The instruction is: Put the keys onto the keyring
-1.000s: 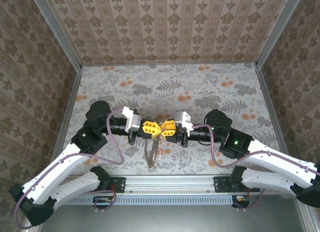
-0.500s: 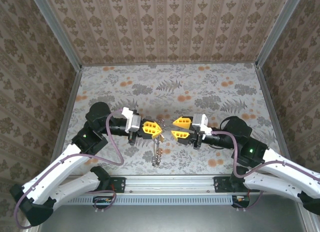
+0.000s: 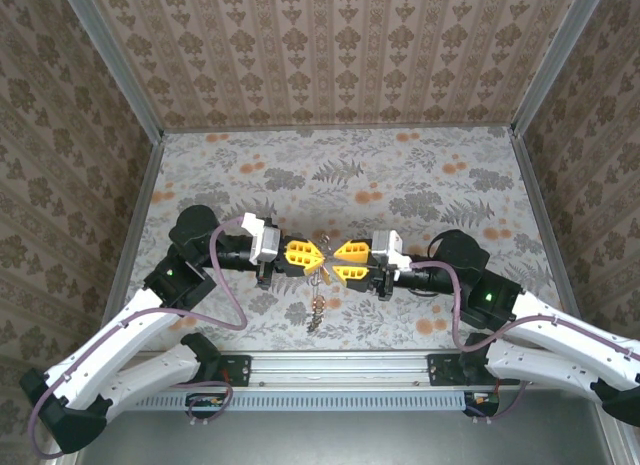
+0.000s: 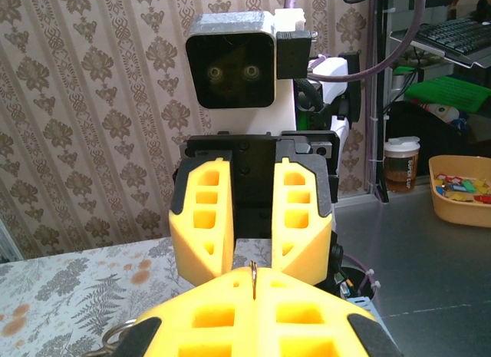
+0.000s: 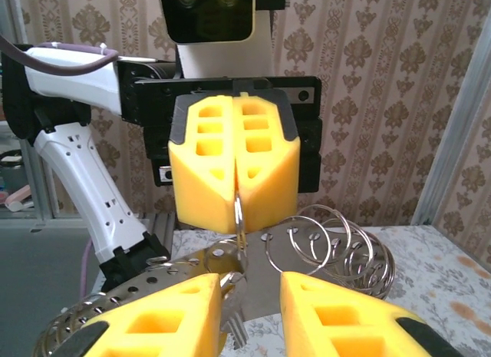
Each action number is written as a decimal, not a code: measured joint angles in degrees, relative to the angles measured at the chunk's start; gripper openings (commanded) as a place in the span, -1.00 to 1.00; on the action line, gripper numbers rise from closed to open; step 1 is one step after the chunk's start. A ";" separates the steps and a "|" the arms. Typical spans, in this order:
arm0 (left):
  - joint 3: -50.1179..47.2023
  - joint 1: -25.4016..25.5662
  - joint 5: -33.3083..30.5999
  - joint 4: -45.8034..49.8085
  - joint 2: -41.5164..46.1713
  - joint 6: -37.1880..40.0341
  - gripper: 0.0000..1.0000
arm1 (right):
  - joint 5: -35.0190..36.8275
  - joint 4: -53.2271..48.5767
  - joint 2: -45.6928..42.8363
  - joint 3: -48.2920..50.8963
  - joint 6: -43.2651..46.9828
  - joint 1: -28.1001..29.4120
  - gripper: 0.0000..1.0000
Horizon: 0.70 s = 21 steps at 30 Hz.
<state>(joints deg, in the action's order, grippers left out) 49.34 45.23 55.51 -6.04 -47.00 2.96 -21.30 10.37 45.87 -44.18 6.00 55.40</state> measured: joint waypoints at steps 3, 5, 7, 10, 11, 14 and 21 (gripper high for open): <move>0.00 0.00 0.00 0.00 0.00 0.00 -1.00 | -0.50 0.24 0.02 0.00 0.04 0.04 -0.51; 0.00 0.00 0.00 0.00 -0.02 -0.02 -1.00 | -0.70 0.33 0.35 0.00 0.20 0.07 -0.54; 0.00 0.00 0.00 0.00 -0.02 0.00 -1.00 | -0.87 0.39 1.03 0.00 0.28 0.15 -0.56; 0.00 0.00 0.00 0.00 -0.02 -0.02 -1.00 | -1.05 0.39 2.34 -0.04 0.66 0.22 -0.57; 0.00 0.00 0.00 0.00 -0.02 -0.02 -1.00 | -1.05 0.39 2.75 -0.09 0.87 0.24 -0.57; 0.00 0.00 0.00 0.04 -0.02 0.00 -1.00 | -1.07 0.52 3.28 -0.11 1.31 0.26 -0.56; 0.00 0.00 -0.24 0.72 -0.02 0.02 -1.00 | -1.27 1.99 3.26 -0.50 1.73 0.37 -0.53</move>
<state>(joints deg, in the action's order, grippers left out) 49.34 45.23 55.27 -5.32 -47.03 2.98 -22.57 12.36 49.12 -44.69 7.73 55.77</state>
